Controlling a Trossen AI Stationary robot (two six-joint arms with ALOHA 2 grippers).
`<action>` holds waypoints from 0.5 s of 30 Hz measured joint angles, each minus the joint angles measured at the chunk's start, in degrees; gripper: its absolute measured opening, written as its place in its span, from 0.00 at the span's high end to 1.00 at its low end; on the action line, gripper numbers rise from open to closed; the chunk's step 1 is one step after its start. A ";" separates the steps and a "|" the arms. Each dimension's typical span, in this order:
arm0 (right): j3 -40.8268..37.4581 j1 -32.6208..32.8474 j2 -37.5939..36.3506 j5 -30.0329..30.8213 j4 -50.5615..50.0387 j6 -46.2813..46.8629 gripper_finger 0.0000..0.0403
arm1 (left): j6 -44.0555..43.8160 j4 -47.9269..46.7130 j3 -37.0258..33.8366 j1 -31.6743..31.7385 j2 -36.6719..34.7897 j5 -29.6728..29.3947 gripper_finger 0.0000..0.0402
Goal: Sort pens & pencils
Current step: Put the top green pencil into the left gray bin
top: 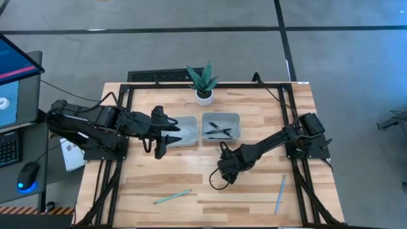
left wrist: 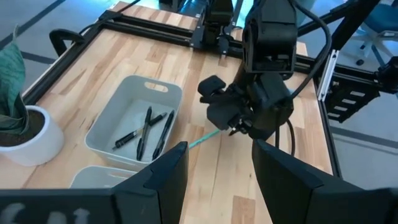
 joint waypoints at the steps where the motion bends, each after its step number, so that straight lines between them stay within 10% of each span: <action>1: -0.01 -0.03 -0.04 -0.22 0.07 -0.01 0.44 | 0.02 0.10 0.00 0.00 0.00 -0.28 0.58; 15: -0.07 0.33 0.08 -1.17 -0.20 4.23 0.44 | 0.00 0.09 0.00 0.00 0.00 -1.17 0.58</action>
